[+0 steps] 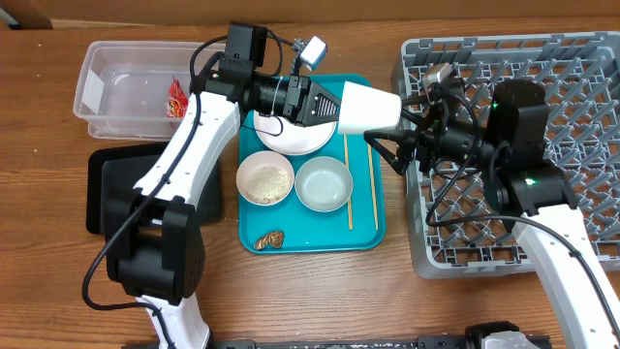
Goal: Sort waste into correct bins and load items into the dishwasher
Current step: 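Lift the white cup and pass it to the right gripper, then carry the cup right with the right gripper and place it in the rack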
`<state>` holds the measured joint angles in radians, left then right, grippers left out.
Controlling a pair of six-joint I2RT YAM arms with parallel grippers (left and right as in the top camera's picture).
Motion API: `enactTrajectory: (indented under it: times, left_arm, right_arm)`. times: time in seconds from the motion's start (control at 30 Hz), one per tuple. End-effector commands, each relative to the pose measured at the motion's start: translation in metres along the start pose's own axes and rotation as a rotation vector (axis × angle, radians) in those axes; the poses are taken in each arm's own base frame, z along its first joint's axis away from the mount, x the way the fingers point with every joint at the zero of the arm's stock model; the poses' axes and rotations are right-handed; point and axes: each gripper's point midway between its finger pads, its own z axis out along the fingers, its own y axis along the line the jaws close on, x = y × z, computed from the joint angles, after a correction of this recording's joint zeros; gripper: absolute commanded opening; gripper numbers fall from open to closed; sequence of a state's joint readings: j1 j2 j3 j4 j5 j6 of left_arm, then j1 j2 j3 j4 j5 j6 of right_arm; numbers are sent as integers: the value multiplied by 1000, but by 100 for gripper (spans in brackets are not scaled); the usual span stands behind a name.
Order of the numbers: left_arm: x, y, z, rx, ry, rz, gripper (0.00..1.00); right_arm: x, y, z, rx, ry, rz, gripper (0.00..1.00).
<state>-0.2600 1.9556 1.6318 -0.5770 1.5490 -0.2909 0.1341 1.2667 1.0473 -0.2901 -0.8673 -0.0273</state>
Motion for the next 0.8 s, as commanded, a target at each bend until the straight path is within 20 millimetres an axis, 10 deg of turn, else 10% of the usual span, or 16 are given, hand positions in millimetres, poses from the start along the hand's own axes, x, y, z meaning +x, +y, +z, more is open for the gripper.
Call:
enactTrajectory:
  times: [0.0,0.2,0.43,0.77]
  left_arm:
    - [2,-8,7,37,25,-1,4]
    - [1,-8,6,36,23,-3,4]
    - [1,-8,6,36,24,-9,4]
    - [1,-8,6,36,24,-13,4]
  right_arm:
    - [-17,25,-2,-130,-42,-77,100]
    - [-26,64,-12,-351,-77,-172,100]
    - [-23,64,-12,-353,-65,-151,98]
    - [-24,56,-9,-307,-70,-149,70]
